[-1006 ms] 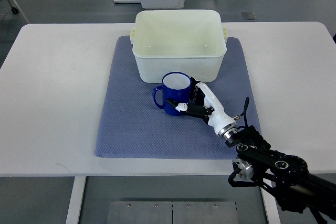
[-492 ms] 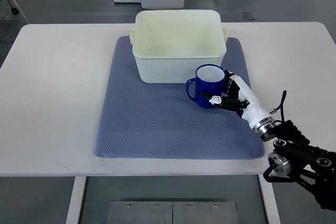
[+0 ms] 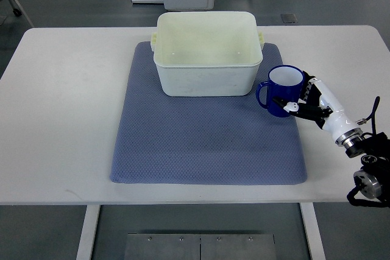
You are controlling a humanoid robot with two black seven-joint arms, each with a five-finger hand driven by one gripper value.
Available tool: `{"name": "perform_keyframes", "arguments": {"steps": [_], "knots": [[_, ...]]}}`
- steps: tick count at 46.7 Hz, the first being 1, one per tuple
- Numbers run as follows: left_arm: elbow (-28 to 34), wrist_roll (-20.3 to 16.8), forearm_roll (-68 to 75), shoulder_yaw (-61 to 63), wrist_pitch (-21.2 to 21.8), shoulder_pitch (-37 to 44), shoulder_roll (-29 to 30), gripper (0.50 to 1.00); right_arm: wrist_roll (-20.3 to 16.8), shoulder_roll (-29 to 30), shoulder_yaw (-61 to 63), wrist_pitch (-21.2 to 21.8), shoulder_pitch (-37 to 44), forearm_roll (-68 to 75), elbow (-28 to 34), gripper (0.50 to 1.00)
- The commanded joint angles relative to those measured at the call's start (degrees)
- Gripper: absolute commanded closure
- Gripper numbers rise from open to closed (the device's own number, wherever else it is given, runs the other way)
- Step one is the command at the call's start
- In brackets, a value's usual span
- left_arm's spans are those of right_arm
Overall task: Place cup in box with right hand
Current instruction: 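Lift the blue mug with the right hand up above the tub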
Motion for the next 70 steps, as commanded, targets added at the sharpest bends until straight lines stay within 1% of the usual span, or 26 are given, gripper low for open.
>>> {"name": "perform_keyframes", "arguments": {"steps": [1,8,15,37,46,53,58,64,70], "knots": [[0.0,0.0,0.0,0.0,0.0,0.0,0.0,0.500,0.0,-1.2,0.0,0.0,0.4,1.5,0.0,1.000],[0.0,0.0,0.0,0.0,0.0,0.0,0.0,0.500,0.0,-2.6,1.7,0.6,1.8,2.2,0.0,1.000],[0.0,0.0,0.0,0.0,0.0,0.0,0.0,0.500,0.0,-3.5,4.5,2.6,3.5,2.2,-0.1,1.000],[0.0,0.0,0.0,0.2,0.0,0.0,0.0,0.500,0.0,-2.5,5.7,2.0,12.7,2.2,-0.5,1.000],[0.0,0.0,0.0,0.0,0.0,0.0,0.0,0.500,0.0,0.0,5.1,1.6,15.4,2.2,-2.0,1.000],[0.0,0.0,0.0,0.0,0.0,0.0,0.0,0.500,-1.3,2.9,4.2,1.6,17.8,2.1,-4.4,1.000],[0.0,0.0,0.0,0.0,0.0,0.0,0.0,0.500,-1.6,6.0,2.4,1.4,20.4,2.1,-7.1,1.000],[0.0,0.0,0.0,0.0,0.0,0.0,0.0,0.500,-2.7,9.8,1.9,0.2,22.4,2.1,-9.5,1.000],[0.0,0.0,0.0,0.0,0.0,0.0,0.0,0.500,-3.7,14.0,1.6,0.0,24.2,2.1,-12.6,1.000]]}}
